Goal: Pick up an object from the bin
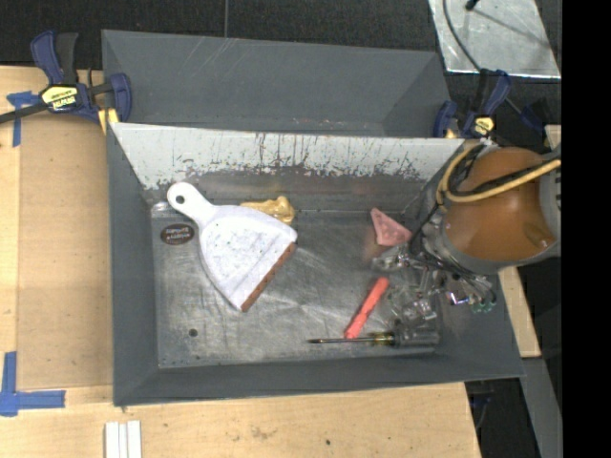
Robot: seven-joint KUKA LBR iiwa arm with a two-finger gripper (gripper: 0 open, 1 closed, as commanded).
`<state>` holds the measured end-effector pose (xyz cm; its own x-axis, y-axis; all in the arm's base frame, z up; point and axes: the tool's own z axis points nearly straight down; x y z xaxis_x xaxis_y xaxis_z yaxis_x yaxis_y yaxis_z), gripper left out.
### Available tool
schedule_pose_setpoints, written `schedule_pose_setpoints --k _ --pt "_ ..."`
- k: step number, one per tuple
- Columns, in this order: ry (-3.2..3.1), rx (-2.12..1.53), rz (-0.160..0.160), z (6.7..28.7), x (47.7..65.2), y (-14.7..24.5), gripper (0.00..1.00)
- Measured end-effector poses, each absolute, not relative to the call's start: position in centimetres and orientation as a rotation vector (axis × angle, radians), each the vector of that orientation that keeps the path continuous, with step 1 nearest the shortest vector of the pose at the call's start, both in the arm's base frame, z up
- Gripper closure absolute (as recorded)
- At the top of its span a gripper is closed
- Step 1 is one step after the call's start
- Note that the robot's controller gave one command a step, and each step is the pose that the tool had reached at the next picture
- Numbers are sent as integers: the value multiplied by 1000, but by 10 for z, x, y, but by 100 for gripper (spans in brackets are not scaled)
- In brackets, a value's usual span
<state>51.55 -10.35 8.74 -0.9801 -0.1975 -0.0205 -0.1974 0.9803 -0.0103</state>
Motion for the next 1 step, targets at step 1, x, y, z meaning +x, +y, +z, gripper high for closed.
schedule_pose_setpoints --k 1 --pt "3051 -630 -10 76 493 -112 100"
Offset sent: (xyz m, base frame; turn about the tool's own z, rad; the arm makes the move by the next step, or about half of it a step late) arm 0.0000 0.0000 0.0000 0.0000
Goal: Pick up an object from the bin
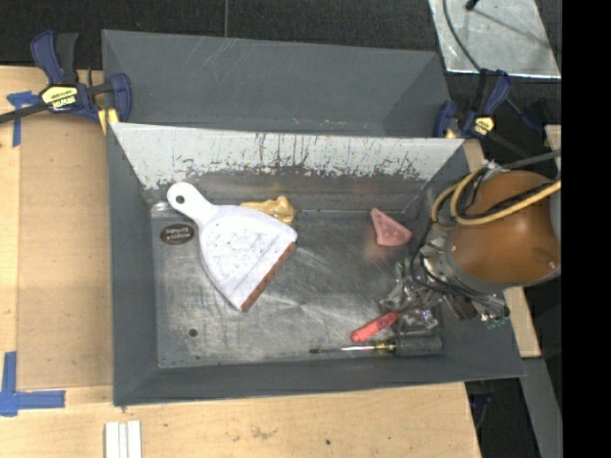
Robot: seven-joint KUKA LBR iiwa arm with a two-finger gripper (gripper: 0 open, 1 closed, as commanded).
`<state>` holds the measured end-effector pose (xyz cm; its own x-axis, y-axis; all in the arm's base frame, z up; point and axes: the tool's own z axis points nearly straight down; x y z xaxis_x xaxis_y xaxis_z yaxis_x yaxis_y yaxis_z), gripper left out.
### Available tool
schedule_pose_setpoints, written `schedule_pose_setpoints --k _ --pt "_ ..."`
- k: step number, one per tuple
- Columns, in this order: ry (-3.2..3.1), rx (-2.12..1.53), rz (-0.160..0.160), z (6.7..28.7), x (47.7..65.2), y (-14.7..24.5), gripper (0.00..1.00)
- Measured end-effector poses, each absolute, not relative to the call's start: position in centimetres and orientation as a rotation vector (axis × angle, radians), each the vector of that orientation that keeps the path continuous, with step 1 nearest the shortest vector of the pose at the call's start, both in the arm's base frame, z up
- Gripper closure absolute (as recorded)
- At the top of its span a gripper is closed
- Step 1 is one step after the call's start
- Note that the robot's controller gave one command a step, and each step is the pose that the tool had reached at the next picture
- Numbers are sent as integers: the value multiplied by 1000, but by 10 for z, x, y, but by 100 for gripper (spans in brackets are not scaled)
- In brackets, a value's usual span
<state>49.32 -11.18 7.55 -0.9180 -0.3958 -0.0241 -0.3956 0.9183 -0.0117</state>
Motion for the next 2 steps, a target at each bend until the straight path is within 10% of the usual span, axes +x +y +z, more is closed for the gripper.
schedule_pose_setpoints --k 1,2 --pt "3051 -630 -10 76 493 -112 100" --pt "3078 -609 -1 207 502 -117 100"
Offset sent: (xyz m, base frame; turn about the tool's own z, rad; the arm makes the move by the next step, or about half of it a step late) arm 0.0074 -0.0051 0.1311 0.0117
